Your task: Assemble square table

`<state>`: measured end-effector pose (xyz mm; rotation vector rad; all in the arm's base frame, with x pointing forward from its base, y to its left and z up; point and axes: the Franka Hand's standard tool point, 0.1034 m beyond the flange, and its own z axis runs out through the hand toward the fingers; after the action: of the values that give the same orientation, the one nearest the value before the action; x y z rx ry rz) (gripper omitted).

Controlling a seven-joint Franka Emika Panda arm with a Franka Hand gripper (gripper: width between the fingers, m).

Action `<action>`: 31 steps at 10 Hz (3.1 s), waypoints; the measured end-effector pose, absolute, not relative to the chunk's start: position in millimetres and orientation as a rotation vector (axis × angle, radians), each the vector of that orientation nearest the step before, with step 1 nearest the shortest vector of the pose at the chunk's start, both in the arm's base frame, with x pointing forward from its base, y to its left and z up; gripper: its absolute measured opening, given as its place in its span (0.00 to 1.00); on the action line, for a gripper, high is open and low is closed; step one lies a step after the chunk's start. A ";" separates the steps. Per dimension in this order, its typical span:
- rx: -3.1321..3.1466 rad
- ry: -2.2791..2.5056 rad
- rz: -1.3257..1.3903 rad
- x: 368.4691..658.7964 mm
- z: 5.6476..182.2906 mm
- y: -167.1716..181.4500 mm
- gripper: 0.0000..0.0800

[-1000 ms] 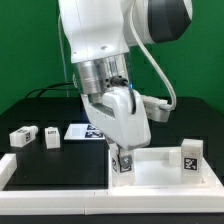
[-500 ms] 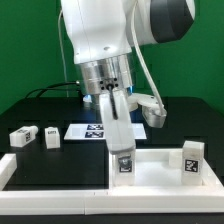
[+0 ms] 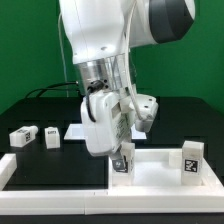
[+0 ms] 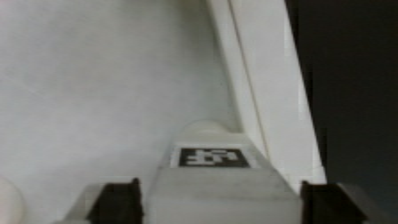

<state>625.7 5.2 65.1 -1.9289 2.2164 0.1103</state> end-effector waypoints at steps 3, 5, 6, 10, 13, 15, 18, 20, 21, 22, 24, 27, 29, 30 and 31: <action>-2.327 1.845 0.075 627.0 67.7 13.0 0.80; -2.466 1.655 0.054 626.6 67.3 11.7 0.81; -2.578 1.487 0.039 626.3 67.4 10.8 0.81; -2.920 0.821 -0.021 630.9 70.8 9.6 0.81; -2.901 0.894 -0.015 629.6 69.8 5.5 0.51; -2.880 0.985 -0.011 628.6 69.3 1.9 0.42; -2.859 1.067 -0.004 627.3 69.0 -0.2 0.42; -2.870 1.046 -0.002 626.7 69.0 -1.2 0.43; -2.871 1.043 -0.003 626.8 69.0 -1.2 0.43; -2.874 1.036 -0.003 626.8 69.0 -1.3 0.43; -2.874 1.035 -0.002 626.6 68.6 -1.0 0.51; -2.874 1.035 -0.002 626.6 68.4 -0.9 0.79; -2.874 1.035 -0.002 626.6 68.4 -0.9 0.81; -2.874 1.029 -0.004 626.5 70.3 0.4 0.81; -2.874 1.004 -0.014 623.8 81.4 5.4 0.81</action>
Offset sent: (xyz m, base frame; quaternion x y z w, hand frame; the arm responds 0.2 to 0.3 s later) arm 0.0000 0.0000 0.0000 0.0000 0.0000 -0.1938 0.9810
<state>623.8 5.4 81.4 -2.8739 1.0038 -0.0136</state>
